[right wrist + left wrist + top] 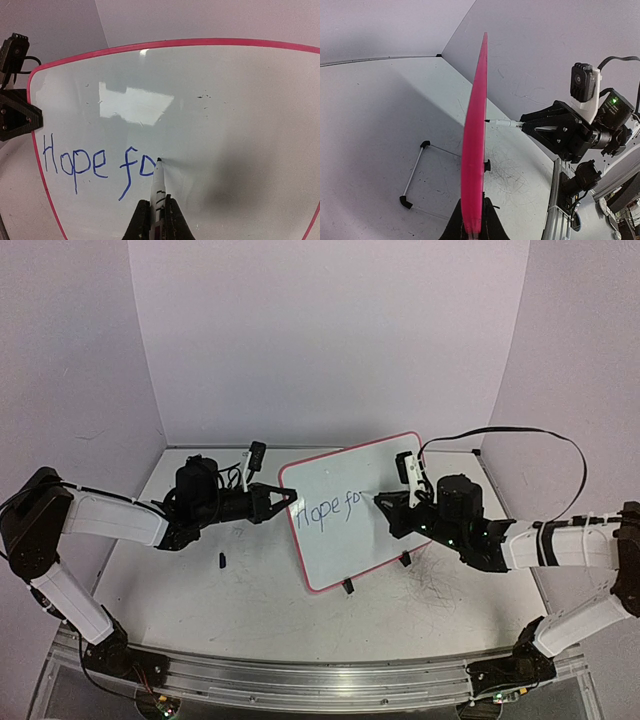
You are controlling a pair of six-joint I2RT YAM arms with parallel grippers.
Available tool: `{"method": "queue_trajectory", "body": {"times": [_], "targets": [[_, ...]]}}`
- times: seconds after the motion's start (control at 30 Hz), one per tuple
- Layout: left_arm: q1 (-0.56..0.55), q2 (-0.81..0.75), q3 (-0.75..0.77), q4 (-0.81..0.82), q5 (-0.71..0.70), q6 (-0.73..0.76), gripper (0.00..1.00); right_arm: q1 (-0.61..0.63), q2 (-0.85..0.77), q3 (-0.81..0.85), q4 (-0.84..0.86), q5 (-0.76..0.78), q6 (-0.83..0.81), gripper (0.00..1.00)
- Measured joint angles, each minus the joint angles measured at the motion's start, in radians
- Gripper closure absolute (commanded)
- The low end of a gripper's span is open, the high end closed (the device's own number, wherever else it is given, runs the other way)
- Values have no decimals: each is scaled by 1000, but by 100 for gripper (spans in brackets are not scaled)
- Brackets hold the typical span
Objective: Write a sentence on the whiteboard
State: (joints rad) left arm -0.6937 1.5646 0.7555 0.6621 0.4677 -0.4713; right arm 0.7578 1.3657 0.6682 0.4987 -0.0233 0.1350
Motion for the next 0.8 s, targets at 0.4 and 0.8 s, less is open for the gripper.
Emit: {"method": "queue_trajectory", "body": {"times": [0.4,0.8], "targets": [[0,0,0,0,0,0,100,0,5,13,2,5,0,100],[0,0,0,0,-1,0,100,0,3,3,1,17,3,100]]}}
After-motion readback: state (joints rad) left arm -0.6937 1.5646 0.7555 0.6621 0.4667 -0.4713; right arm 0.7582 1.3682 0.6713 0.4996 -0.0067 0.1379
